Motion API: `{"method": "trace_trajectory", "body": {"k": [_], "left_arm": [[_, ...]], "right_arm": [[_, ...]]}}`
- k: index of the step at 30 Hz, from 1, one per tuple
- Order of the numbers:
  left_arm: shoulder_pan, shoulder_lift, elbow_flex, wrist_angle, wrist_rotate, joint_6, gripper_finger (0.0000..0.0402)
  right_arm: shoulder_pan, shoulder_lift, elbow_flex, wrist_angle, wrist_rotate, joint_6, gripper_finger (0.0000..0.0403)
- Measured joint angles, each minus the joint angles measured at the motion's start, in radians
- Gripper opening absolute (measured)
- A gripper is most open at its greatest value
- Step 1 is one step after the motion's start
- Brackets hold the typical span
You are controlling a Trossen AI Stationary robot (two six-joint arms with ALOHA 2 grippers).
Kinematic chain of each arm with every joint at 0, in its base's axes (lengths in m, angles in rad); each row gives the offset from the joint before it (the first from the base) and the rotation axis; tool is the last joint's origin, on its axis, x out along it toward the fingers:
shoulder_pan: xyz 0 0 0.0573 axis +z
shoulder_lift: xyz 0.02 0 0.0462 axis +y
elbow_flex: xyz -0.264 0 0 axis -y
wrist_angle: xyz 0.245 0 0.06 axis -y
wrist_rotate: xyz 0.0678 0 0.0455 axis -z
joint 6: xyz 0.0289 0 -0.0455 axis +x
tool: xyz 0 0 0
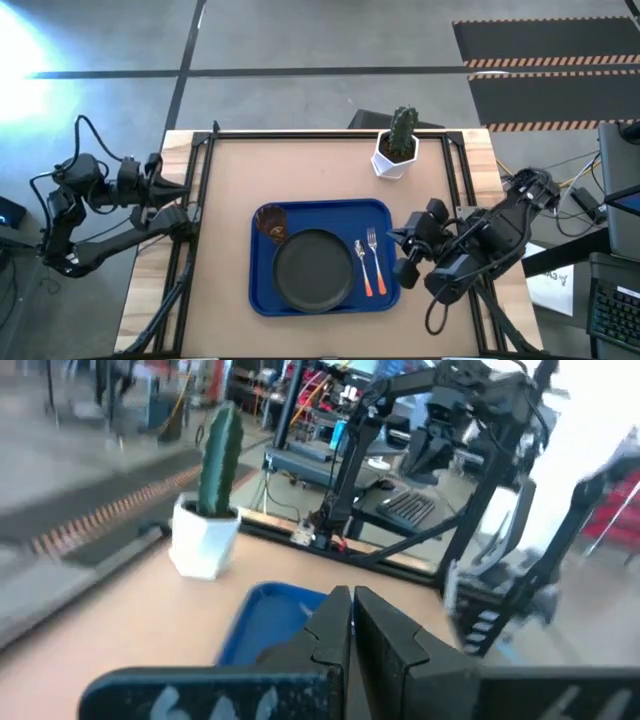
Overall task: Pick and place plate/cup/fork/spoon on tray
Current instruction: Return to Home Position
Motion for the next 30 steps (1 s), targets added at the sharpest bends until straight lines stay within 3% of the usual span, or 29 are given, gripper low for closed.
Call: {"method": "trace_trajectory", "body": {"k": [4,12,19,24,30], "left_arm": [[0.0,-0.002,-0.006,-0.008,0.0,-0.072,0.0],[0.0,-0.009,-0.027,-0.036,0.0,0.088,0.0],[0.0,-0.028,-0.14,0.102,0.092,0.148,0.0],[-0.001,-0.043,-0.228,0.201,0.125,0.148,0.0],[0.0,-0.065,-0.251,0.265,0.142,0.162,0.0]], "right_arm": [[0.013,0.0,0.039,0.038,-0.003,-0.179,0.0009],[0.018,-0.036,0.067,0.077,-0.012,-0.399,0.0009],[0.019,-0.136,0.038,0.223,-0.062,-0.62,0.0009],[0.019,-0.238,-0.064,0.397,-0.124,-0.769,0.0009],[0.018,-0.362,-0.276,0.552,-0.137,-0.787,0.0009]]}}
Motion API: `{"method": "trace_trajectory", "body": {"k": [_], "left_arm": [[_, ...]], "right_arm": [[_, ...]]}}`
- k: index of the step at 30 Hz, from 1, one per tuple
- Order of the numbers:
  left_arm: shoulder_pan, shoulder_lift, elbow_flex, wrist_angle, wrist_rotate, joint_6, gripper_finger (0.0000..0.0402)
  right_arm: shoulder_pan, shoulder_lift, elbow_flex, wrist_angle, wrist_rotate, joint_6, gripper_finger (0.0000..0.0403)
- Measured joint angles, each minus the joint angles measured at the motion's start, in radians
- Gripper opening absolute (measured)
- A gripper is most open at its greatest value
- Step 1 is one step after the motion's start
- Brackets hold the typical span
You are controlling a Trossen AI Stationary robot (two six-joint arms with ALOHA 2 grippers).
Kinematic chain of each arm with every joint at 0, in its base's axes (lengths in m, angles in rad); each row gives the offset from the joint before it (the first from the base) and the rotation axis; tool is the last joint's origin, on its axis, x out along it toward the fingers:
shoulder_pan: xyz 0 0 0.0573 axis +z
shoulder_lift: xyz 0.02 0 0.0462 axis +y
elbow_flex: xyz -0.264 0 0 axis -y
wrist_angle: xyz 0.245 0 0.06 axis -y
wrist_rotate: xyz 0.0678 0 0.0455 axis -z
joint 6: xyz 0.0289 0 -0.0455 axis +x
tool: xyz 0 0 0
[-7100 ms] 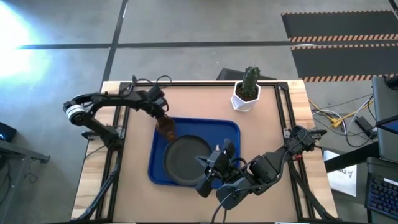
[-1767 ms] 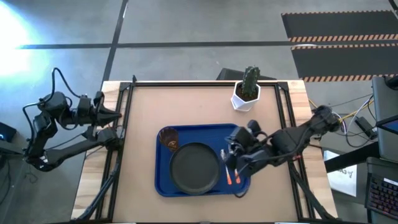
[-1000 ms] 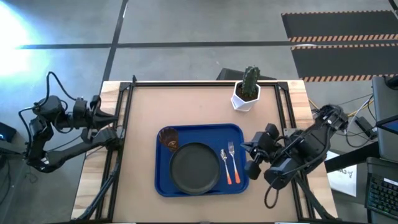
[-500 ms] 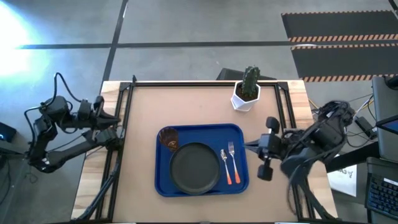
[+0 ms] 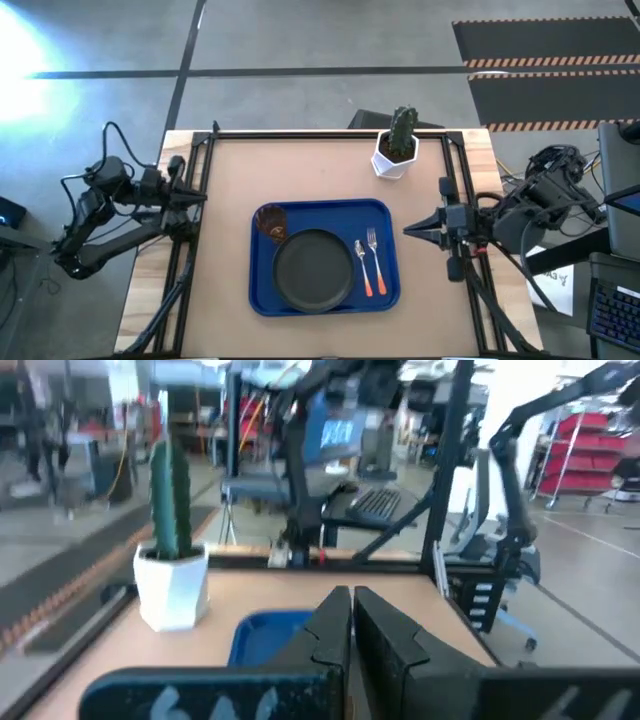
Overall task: Pick and place plate/cup/fork/spoon on tray
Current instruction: Return to Home Position
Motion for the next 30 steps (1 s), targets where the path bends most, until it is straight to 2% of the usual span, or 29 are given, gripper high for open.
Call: {"method": "trace_trajectory", "body": {"k": [5,10,14,18,24,30], "left_arm": [[0.0,-0.027,-0.042,0.072,0.093,-0.023,0.0],[0.0,-0.067,-0.123,0.13,0.138,-0.123,0.0],[0.0,-0.116,-0.24,0.416,0.17,-0.263,0.0],[0.0,-0.156,-0.375,0.676,0.166,-0.333,0.0],[-0.001,-0.143,-0.568,1.001,0.078,-0.419,0.0],[-0.001,-0.063,-0.701,1.302,0.005,-0.412,0.0]], "right_arm": [[0.0,-0.115,-0.228,0.172,-0.008,0.002,0.0009],[-0.002,-0.247,-0.451,0.353,-0.073,-0.015,0.0009],[-0.002,-0.353,-0.603,0.51,-0.125,-0.075,0.0009],[-0.002,-0.439,-0.697,0.535,-0.12,-0.073,0.0009],[-0.002,-0.503,-0.763,0.536,-0.097,-0.07,0.0009],[-0.002,-0.511,-0.775,0.537,-0.066,-0.074,0.0009]]}}
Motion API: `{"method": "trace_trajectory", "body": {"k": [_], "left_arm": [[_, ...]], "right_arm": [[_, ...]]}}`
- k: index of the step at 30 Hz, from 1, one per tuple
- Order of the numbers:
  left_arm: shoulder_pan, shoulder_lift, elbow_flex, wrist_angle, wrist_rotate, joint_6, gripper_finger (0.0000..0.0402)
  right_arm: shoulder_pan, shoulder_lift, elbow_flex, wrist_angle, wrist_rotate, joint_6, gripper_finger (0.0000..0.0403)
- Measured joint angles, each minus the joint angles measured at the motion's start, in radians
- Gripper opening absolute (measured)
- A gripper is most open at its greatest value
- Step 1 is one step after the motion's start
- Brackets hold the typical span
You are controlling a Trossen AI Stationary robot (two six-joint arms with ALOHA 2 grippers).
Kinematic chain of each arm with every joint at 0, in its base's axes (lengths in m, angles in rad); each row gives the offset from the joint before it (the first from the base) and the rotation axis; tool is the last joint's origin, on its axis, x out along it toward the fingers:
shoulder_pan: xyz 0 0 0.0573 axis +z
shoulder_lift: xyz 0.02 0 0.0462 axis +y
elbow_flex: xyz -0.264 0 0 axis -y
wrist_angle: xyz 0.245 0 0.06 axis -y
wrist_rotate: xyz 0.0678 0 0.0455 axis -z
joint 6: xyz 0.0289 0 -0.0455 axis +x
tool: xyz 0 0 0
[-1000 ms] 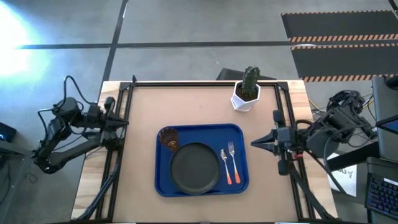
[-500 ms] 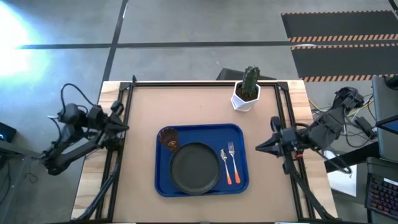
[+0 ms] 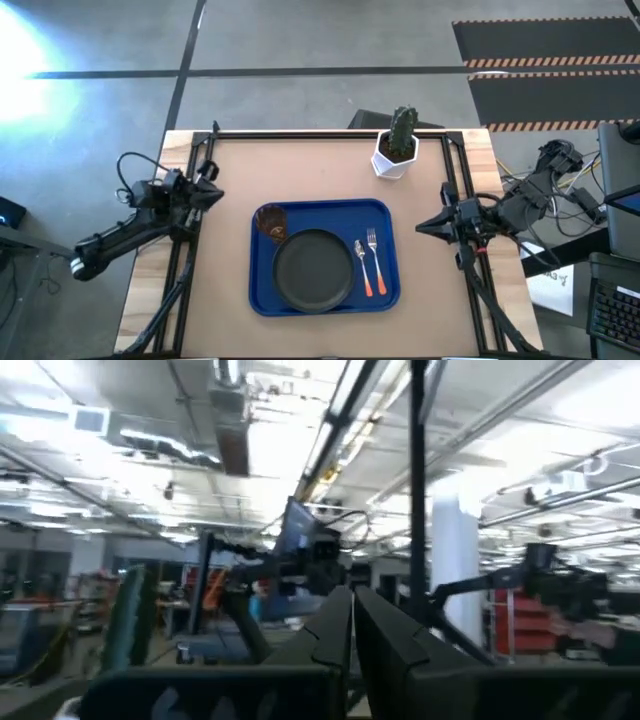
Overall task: Pick and place plate/cup/fork/spoon on tray
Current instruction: Return to Home Position
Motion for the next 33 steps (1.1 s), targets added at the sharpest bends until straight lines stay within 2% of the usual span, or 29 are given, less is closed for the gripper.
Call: {"method": "trace_trajectory", "body": {"k": [5,10,13,19,24,28,33], "left_arm": [[-0.02,0.091,-0.029,0.008,-0.037,0.04,0.0],[-0.089,0.198,-0.026,0.064,-0.059,0.078,0.0],[-0.159,0.258,-0.038,0.078,-0.087,0.083,0.0],[-0.366,0.329,-0.048,0.182,-0.21,0.139,0.0],[-0.468,0.343,-0.049,0.096,-0.329,0.182,0.0],[-0.476,0.338,-0.05,0.067,-0.325,0.202,0.0],[-0.476,0.297,-0.05,-0.073,-0.299,0.187,0.0]], "right_arm": [[0.0,0.023,0.0,0.005,0.032,0.0,0.0009],[0.0,0.035,-0.001,0.004,0.077,0.0,0.0009],[0.0,0.034,-0.001,0.007,0.078,0.0,0.0009],[0.0,0.033,-0.001,0.008,0.078,0.0,0.0009],[0.0,0.033,-0.001,0.003,0.067,-0.009,0.0009],[0.0,0.033,-0.004,-0.018,0.011,-0.024,0.0009],[0.0,0.028,-0.024,-0.119,0.028,0.045,0.0009]]}}
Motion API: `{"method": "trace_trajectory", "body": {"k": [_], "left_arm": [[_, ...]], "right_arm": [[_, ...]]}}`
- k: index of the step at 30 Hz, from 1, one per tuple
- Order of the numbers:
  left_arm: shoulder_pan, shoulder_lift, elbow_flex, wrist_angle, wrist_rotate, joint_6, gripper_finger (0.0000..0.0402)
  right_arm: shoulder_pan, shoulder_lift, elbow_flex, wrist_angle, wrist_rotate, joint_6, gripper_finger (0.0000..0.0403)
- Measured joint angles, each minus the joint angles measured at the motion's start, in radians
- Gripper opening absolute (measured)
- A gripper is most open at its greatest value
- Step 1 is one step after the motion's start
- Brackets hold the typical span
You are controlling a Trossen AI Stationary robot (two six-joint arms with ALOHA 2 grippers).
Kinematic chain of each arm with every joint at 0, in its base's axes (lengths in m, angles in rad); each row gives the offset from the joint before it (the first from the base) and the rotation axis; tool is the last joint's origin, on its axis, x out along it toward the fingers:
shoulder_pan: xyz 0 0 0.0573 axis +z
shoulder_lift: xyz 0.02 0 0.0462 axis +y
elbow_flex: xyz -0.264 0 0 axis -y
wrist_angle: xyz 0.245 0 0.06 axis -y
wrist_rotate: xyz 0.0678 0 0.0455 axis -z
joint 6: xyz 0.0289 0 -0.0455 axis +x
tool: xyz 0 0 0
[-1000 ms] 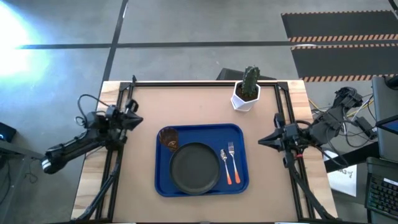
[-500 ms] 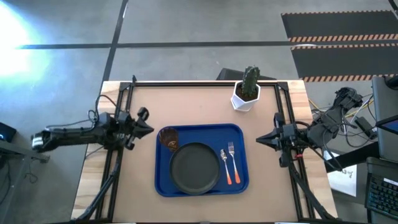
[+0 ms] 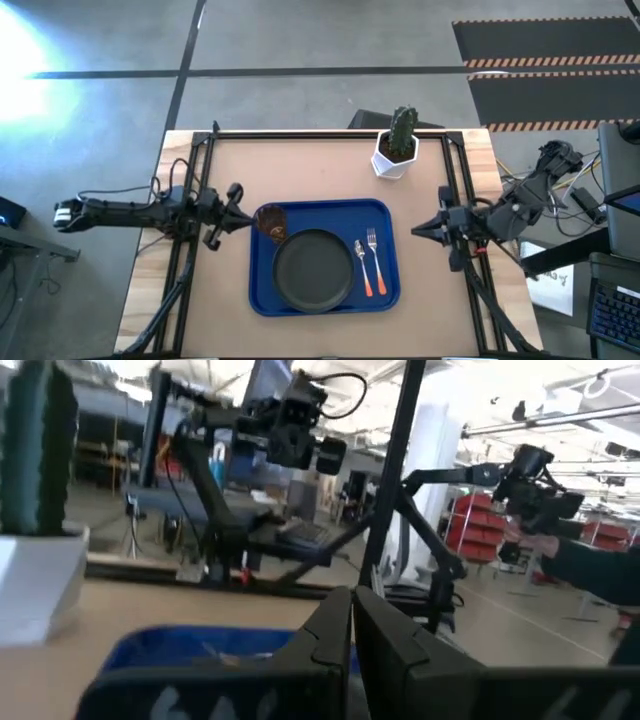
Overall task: Pick and place plate/cup/fork/spoon on tray
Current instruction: Return to Home Position
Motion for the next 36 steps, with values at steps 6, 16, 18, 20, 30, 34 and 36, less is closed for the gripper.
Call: {"method": "trace_trajectory", "body": {"k": [6,16,18,20,30,34,36], "left_arm": [[0.0,-0.072,0.017,-0.066,0.014,0.015,0.0],[0.001,-0.19,0.036,-0.181,0.016,0.015,0.0],[0.001,-0.203,0.036,-0.213,0.016,0.015,0.0],[0.001,-0.215,0.036,-0.245,0.016,0.014,0.0],[0.001,-0.249,0.033,-0.255,0.006,0.027,0.0],[0.001,-0.249,0.033,-0.262,0.006,0.028,0.0],[0.001,-0.25,0.033,-0.261,0.005,0.028,0.0]], "right_arm": [[0.0,-0.113,-0.123,0.042,0.003,0.073,0.0009],[0.0,-0.464,-0.413,0.318,0.004,-0.113,0.0009],[0.0,-0.519,-0.434,0.314,0.003,-0.11,0.0009],[0.0,-0.574,-0.46,0.249,0.0,-0.09,0.0009],[0.0,-0.643,-0.515,0.175,-0.041,0.013,0.0009],[0.0,-0.643,-0.512,0.086,-0.143,0.17,0.0009],[0.0,-0.643,-0.516,0.07,-0.191,0.208,0.0009]]}}
